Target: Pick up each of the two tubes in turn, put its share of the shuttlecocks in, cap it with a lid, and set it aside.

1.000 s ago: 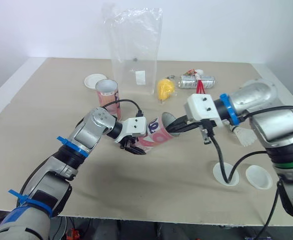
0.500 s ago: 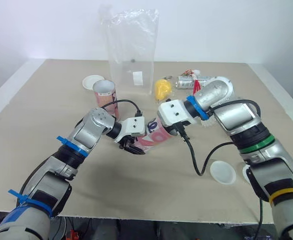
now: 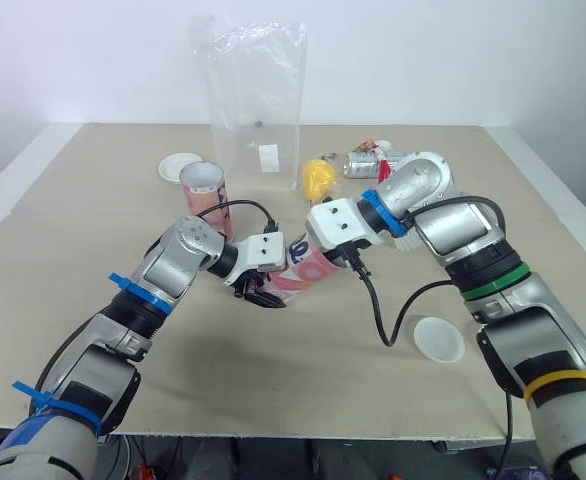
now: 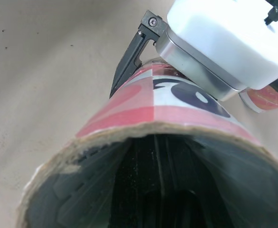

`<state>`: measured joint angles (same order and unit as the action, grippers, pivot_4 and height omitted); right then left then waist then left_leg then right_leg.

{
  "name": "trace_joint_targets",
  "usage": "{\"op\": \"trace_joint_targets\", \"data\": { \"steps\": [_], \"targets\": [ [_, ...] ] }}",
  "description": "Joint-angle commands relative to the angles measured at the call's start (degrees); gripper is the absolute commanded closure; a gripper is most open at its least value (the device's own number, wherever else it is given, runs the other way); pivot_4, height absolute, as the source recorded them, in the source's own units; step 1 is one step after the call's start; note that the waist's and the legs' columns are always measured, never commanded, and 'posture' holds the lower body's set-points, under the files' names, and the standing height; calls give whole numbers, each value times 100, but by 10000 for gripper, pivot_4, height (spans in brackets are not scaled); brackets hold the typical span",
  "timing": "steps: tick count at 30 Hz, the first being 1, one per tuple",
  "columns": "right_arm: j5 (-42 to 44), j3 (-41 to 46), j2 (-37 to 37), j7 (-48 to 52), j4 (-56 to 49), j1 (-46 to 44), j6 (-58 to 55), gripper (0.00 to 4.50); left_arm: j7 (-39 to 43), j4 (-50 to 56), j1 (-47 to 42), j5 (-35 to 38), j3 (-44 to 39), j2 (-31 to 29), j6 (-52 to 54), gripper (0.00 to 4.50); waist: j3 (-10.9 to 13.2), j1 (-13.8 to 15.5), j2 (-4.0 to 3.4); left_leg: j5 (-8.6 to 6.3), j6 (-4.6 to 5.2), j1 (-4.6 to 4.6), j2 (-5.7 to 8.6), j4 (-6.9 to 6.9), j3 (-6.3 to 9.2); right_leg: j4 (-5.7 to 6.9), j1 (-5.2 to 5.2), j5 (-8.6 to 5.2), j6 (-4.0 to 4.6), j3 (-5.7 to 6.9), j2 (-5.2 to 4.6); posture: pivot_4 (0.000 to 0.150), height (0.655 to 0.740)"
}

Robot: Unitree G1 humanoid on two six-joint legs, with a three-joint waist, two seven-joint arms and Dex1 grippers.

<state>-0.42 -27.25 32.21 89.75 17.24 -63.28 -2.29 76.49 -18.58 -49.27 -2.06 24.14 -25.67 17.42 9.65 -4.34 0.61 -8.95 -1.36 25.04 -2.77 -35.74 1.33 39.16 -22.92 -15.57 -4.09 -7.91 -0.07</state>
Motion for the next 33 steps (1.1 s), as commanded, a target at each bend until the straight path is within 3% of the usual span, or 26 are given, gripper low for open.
{"op": "trace_joint_targets", "data": {
  "steps": [1, 16, 25, 33],
  "targets": [
    [142, 89, 25, 253, -140, -24, -108, 44187, -95, 172, 35, 95, -56, 111, -122, 15251, 0, 1, 0, 0, 0, 1, 0, 0, 0, 0, 0, -1, -1, 0, 0, 1500, 7400],
    [975, 1023, 957, 62, -1329, 92, -1252, 44187, -179, 103, 149, 112, -56, 103, -293, 15251, 5, 34, -1, 0, -2, 27, 15, 13, 25, -2, -9, -24, -7, 4, -5, 1500, 7400],
    [1404, 1589, 2015, 64, -2152, 1012, -1708, 44187, -194, 116, 295, 136, -90, 26, -395, 15251, 7, 48, 1, -1, -3, 29, 21, 15, 27, -4, -10, -31, -10, 8, -11, 1500, 7400],
    [2276, 2574, 2190, -691, -2737, 1737, -2839, 44187, -541, -123, 510, 435, -454, 345, -629, 15251, 8, 42, 2, -1, -3, 29, 20, 14, 27, -4, -9, -30, -10, 8, -12, 1500, 7400]
  ]
}}
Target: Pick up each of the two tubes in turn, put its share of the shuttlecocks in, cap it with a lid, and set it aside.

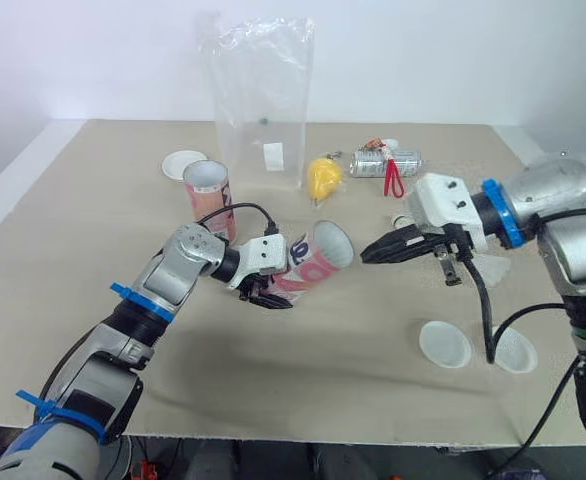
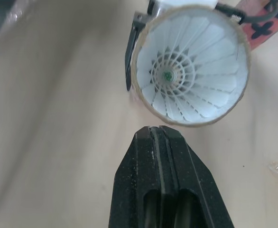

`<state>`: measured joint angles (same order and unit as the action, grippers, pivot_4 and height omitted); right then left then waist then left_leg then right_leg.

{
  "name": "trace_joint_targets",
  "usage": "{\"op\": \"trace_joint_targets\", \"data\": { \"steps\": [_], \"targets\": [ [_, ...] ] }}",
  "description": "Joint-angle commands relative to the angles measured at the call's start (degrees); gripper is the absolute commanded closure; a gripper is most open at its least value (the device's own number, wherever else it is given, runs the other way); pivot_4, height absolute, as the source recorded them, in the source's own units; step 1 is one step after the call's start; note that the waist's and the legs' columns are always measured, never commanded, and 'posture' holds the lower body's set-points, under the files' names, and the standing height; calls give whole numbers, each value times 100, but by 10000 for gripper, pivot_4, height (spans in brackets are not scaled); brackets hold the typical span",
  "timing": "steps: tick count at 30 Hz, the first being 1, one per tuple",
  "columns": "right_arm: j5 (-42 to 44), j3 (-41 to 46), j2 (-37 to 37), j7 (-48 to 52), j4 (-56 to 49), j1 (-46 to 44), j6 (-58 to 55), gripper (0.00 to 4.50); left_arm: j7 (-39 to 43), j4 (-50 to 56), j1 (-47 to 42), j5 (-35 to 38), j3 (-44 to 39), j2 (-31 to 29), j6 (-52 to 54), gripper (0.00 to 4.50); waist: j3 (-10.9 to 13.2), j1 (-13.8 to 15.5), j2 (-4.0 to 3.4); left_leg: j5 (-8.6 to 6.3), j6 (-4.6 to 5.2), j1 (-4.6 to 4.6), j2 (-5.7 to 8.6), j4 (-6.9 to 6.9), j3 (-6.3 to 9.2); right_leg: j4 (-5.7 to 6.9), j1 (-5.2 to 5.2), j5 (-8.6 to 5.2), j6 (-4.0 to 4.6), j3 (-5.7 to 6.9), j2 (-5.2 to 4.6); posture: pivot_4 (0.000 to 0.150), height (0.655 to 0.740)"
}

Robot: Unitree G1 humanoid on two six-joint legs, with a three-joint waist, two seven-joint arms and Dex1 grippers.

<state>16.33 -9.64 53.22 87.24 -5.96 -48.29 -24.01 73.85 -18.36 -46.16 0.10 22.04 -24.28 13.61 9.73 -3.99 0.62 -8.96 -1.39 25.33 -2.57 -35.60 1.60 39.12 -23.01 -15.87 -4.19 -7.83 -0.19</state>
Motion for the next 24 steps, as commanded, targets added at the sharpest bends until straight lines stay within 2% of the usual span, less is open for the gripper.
{"op": "trace_joint_targets", "data": {
  "steps": [1, 4, 9, 14, 18, 21, 24],
  "targets": [
    [721, 1006, 124, -560, -507, 398, -851, 44187, -429, -212, 273, 271, -352, 296, -380, 15251, 1, 14, 1, 0, 0, 2, 0, -2, 0, 0, 1, 0, -1, 0, -1, 1500, 7400],
    [1025, 1570, 271, -863, -827, 1028, -1316, 44187, -849, -279, 546, 492, -690, 589, -690, 15251, 2, 129, 4, 0, 0, 5, 4, -1, 2, -4, 3, -1, -1, 1, -6, 1500, 7400],
    [1115, 2267, 625, -1267, -1338, 2439, -1630, 44187, -1348, -184, 1285, 671, -917, 1054, -1588, 15251, 3, 159, 5, -1, -1, 14, 8, 1, 8, -8, 0, 1, 2, 5, -9, 1500, 7400],
    [723, 2423, 1102, -1310, -1314, 3441, -1282, 44187, -1553, -246, 1811, 689, -856, 1389, -2220, 15251, 3, 154, 5, -2, -2, 12, 11, -4, 7, -9, 2, 1, -8, 5, -11, 1500, 7400],
    [543, 2405, 1376, -1315, -1052, 3828, -1025, 44187, -1612, -403, 1957, 598, -742, 1519, -2470, 15251, 3, 137, 5, 3, -9, -5, 10, -14, 0, -8, 11, 9, -8, 2, -12, 1500, 7400],
    [142, 2233, 1625, -1273, -682, 4069, -525, 35993, -1612, -523, 1977, 564, -655, 1558, -2480, 15251, 2, 135, 5, 9, -15, -9, 10, -18, -5, -9, 14, 6, 3, 0, -15, 1500, 7400],
    [18, 2077, 1687, -1223, -462, 4124, -317, 24916, -1609, -554, 1977, 551, -601, 1584, -2429, 15251, 1, 130, 4, 11, -18, -15, 10, -21, -8, -11, 20, 6, 4, -1, -18, 1500, 7400]
  ]
}}
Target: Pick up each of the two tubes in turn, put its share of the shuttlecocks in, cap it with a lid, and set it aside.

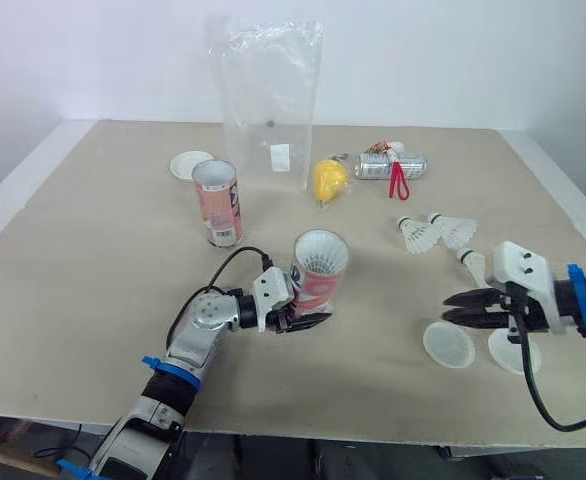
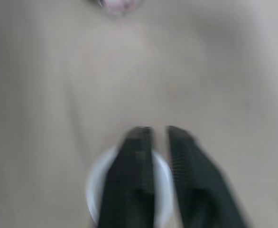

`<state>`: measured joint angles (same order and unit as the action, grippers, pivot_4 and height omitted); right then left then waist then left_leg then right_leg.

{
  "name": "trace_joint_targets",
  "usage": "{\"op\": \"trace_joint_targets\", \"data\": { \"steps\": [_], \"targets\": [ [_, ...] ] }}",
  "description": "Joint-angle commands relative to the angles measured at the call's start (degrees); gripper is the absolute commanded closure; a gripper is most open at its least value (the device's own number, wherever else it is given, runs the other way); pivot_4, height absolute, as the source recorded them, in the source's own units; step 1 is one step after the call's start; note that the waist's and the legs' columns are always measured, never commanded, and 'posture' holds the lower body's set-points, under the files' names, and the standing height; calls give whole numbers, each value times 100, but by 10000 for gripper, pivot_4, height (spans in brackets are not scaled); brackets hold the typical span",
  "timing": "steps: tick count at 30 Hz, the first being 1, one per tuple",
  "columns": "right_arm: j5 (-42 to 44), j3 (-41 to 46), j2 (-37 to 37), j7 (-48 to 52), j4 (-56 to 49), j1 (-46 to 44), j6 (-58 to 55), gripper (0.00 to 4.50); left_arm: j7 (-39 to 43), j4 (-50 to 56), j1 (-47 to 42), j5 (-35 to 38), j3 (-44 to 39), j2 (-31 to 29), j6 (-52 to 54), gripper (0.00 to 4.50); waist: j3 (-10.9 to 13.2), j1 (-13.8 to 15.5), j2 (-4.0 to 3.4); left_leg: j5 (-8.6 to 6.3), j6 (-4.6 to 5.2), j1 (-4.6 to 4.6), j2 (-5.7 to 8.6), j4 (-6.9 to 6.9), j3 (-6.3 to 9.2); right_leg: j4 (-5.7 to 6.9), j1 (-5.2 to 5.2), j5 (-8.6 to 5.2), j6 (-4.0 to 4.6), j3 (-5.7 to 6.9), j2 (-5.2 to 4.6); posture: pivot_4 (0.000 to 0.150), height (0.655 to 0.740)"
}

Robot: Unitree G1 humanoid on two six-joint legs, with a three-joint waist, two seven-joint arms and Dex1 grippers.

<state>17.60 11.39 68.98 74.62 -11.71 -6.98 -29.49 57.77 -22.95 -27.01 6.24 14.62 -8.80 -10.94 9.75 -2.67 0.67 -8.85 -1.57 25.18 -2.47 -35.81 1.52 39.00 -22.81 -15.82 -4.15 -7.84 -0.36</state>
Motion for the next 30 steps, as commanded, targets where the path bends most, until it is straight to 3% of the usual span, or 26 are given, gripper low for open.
{"op": "trace_joint_targets", "data": {
  "steps": [1, 4, 6, 25, 29, 30],
  "targets": [
    [-120, -89, 106, 57, 161, -26, 258, 20182, 3, -96, 60, -62, 153, 41, 41, 15251, -2, -2, -4, 0, 0, -1, 0, 0, -1, -1, 1, 0, 0, 0, 0, 1500, 7400],
    [-177, -290, 29, 43, 331, -164, 321, 10468, 37, -87, 51, -62, 191, 42, 97, 15251, -3, -3, -6, 0, 0, -1, 0, 2, 1, -1, 2, 0, 0, 0, 0, 1500, 7400],
    [-237, -440, -1, 18, 466, -269, 386, 96, 47, -80, 43, -66, 210, 42, 114, 15251, -3, -3, -6, 0, 0, -1, 1, 2, 0, -1, 2, 0, 0, 0, 0, 1500, 7400],
    [-678, -1439, -150, 132, 1240, -964, 499, 96, 147, -214, 115, -51, 288, -26, 308, 15251, -7, 2, -11, 0, -1, -2, 5, 5, 3, -3, 6, -3, -4, -1, -2, 1500, 7400],
    [-760, -1564, -181, 160, 1294, -1045, 560, 9674, 168, -247, 95, -95, 331, -25, 293, 15251, -8, 1, -14, 0, -1, -6, 5, 6, 4, -4, 9, -6, 2, 0, -2, 1500, 7400],
    [-774, -1594, -194, 177, 1293, -1058, 587, 15605, 163, -266, 79, -110, 334, -21, 280, 15251, -9, 1, -15, 0, -2, -6, 5, 7, 3, -4, 9, -7, 3, 0, -2, 1500, 7400]
  ]
}}
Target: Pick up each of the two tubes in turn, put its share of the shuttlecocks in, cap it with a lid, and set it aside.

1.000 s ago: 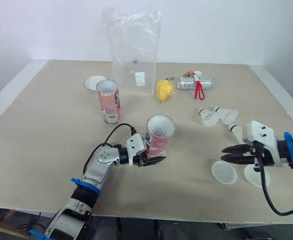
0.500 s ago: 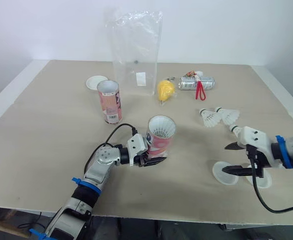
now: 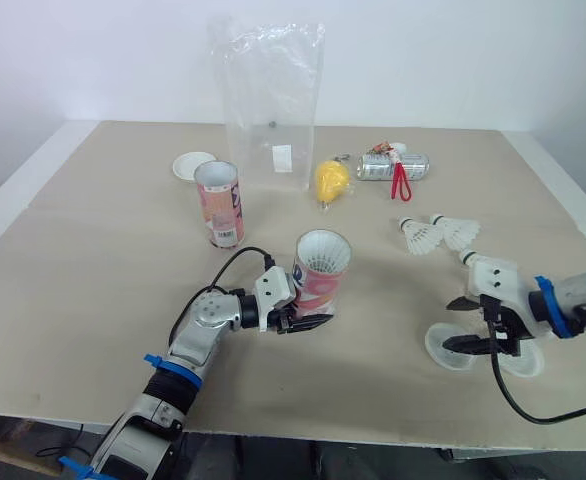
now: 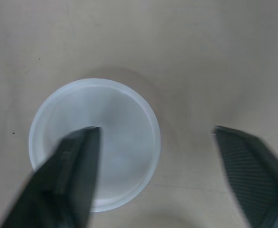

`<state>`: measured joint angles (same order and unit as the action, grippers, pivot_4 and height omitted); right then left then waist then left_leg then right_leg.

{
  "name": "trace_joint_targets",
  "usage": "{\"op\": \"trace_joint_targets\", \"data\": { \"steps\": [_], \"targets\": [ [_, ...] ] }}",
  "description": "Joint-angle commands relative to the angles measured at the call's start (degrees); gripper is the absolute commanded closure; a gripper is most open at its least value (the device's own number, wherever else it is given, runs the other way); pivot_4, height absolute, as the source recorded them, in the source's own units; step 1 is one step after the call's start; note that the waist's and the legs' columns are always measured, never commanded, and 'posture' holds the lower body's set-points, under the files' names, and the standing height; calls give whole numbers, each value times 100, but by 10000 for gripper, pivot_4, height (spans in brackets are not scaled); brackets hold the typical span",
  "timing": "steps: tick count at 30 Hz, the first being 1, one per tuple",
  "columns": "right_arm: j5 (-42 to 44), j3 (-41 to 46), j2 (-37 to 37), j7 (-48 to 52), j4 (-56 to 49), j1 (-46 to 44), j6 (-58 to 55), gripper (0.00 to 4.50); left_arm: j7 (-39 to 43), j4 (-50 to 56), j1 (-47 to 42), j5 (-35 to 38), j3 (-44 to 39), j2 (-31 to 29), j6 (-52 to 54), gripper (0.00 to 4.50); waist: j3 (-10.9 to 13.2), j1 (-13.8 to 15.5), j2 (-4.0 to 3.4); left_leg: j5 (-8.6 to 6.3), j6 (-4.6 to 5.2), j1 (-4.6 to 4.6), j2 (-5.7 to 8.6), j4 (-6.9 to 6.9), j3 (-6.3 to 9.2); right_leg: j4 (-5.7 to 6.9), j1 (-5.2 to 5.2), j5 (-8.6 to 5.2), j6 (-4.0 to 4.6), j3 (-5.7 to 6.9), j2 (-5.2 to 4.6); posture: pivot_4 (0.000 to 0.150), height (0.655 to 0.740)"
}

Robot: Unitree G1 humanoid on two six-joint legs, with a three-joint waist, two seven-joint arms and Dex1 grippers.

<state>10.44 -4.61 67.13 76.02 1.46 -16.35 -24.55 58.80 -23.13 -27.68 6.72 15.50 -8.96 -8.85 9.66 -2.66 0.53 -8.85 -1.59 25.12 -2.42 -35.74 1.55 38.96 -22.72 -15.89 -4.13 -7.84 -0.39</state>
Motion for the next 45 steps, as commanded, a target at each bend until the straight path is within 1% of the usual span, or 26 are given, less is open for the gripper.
{"op": "trace_joint_targets", "data": {
  "steps": [1, 3, 4, 5, 6, 7, 13, 16, 20, 26, 29, 31, 33, 37, 41, 43, 45],
  "targets": [
    [-67, -9, -19, 41, -35, -124, 102, 18697, 58, -255, 140, -169, 247, -3, 62, 15251, 0, 0, -1, 0, 0, 0, 0, 0, 0, 0, 0, -1, -1, 0, 0, 1500, 7400],
    [-72, -32, -25, 65, -72, -116, 99, 28806, 56, -263, 130, -180, 245, -1, 55, 15251, 0, 2, -1, 0, -1, 0, 0, 1, 1, -1, 2, -2, -1, 0, 0, 1500, 7400],
    [-79, -36, -25, 80, -91, -103, 120, 33040, 54, -261, 130, -184, 244, -4, 51, 15251, -1, 1, -1, 0, -1, 0, 1, 1, 2, 0, 3, -1, -2, 0, 0, 1500, 7400],
    [-89, -39, -20, 92, -115, -82, 141, 36131, 55, -256, 133, -188, 244, -12, 48, 15251, -1, 1, -1, 0, 0, 0, 1, 1, 2, -1, 3, -1, -2, 0, 0, 1500, 7400],
    [-104, -49, -7, 120, -133, -53, 182, 43046, 55, -257, 133, -197, 243, -24, 40, 15251, -1, 1, -1, 0, 0, -1, 1, 1, 2, -1, 4, -1, -2, 0, 0, 1500, 7400],
    [-124, -52, 2, 130, -143, -22, 229, 44386, 56, -257, 136, -204, 243, -36, 34, 15251, -1, 1, -1, 0, -1, -1, 1, 1, 2, -1, 4, -1, -2, 0, 0, 1500, 7400],
    [-168, 25, 3, 204, -172, 31, 531, 44386, 68, -304, 131, -212, 235, -97, 18, 15251, -1, -2, -1, -1, -1, -6, 0, 2, 2, -1, 8, -3, 0, 1, 0, 1500, 7400],
    [-28, 139, 30, 321, -316, -16, 670, 44386, 63, -372, 102, -200, 224, -94, 27, 15251, -1, -5, -2, -1, -1, -7, 0, 3, 2, -1, 8, -3, 0, 1, 0, 1500, 7400],
    [351, 382, 127, 586, -652, -266, 595, 44386, 133, -504, 55, -135, 206, -64, 121, 15251, -2, -7, -4, 0, -1, -8, 0, 2, 2, -1, 8, -2, 0, 1, 1, 1500, 7400],
    [626, 513, 270, 872, -869, -874, 639, 44386, 358, -560, 5, -126, 275, -83, 233, 15251, -3, -9, -5, 0, -2, -13, -1, 0, 1, -4, 14, -2, 1, 1, 0, 1500, 7400],
    [903, 535, 205, 937, -974, -1434, 377, 44386, 473, -573, -13, -117, 289, -86, 312, 15251, -6, -10, -11, -1, -3, -16, -2, 11, 1, -14, 17, -4, 4, 3, -1, 1500, 7400],
    [1145, 448, 45, 956, -1064, -2159, 75, 44386, 572, -571, -7, -147, 348, -88, 329, 15251, -9, -11, -17, -1, -3, -16, -2, 18, 1, -17, 17, -5, 6, 3, -1, 1500, 7400],
    [1260, 226, -191, 1009, -1124, -2902, -149, 44386, 632, -553, 1, -145, 380, -50, 330, 15251, -13, -13, -23, -1, -4, -16, -1, 22, 0, -18, 13, -6, 6, 2, -2, 1500, 7400],
    [1249, -256, -728, 1124, -1067, -3933, -382, 44386, 703, -467, 8, -52, 358, 26, 504, 15251, -14, 6, -16, -3, -7, -19, -3, 33, 11, -26, 17, -15, 16, 14, -1, 1500, 7400],
    [1130, -616, -1161, 1207, -908, -4504, -429, 44386, 750, -468, 50, -127, 411, -7, 452, 15251, -15, 16, -19, -16, -25, 0, -3, 35, 15, -68, 26, -10, 5, 18, -4, 1500, 7400],
    [1085, -769, -1375, 1236, -821, -4670, -380, 44386, 758, -474, 51, -159, 419, -13, 428, 15251, -16, 17, -20, -23, -28, 1, -3, 34, 14, -73, 27, -1, -13, 18, -5, 1500, 7400],
    [998, -929, -1579, 1280, -705, -4779, -231, 44386, 746, -480, 34, -168, 411, -5, 431, 15251, -16, 23, -20, -29, -26, 1, -3, 35, 16, -76, 30, -1, -11, 19, -5, 1500, 7400]
  ]
}}
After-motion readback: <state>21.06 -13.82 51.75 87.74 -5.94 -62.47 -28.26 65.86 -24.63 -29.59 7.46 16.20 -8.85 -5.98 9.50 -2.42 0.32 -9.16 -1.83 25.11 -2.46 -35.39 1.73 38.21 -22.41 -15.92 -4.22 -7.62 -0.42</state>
